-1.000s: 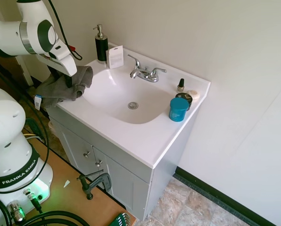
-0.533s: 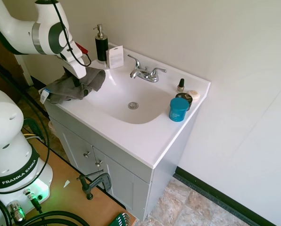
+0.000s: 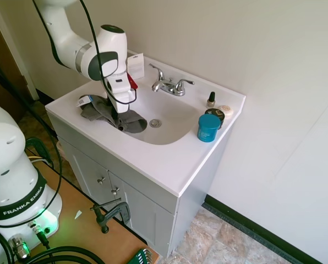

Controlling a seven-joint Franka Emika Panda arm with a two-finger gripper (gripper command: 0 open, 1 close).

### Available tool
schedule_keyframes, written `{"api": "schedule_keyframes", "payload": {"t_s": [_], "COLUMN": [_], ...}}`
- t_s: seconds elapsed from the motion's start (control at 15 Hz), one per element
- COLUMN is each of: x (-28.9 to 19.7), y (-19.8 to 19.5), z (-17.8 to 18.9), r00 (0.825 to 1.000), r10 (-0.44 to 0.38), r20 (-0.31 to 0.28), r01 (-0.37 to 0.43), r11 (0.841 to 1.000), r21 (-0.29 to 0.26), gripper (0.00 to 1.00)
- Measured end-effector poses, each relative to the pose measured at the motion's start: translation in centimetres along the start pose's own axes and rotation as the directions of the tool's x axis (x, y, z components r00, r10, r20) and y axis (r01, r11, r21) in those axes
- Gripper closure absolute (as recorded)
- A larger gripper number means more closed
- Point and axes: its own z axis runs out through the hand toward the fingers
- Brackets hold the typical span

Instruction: Sanitize the sink

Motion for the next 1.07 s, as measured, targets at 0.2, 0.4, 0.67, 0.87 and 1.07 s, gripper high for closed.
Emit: {"api": "schedule_keyframes", "payload": {"t_s": [0.2, 0.4, 0.67, 0.87, 1.07], "x": [0.3, 1.8, 5.8, 9.4, 12.7], "y": [-0.1, 0.6, 1.4, 2.3, 3.0], "z": [0.2, 1.1, 2.0, 1.8, 1.3], "r00": [0.999, 0.988, 0.959, 0.939, 0.913], "r10": [-0.038, -0.129, -0.206, -0.228, -0.26], "r20": [-0.008, -0.087, -0.194, -0.258, -0.315], "r01": [0.038, 0.127, 0.198, 0.214, 0.242], "r11": [0.999, 0.991, 0.978, 0.973, 0.965], "r21": [-0.018, -0.039, -0.061, -0.083, -0.096], "gripper": [1.0, 1.0, 1.0, 1.0, 1.0]}}
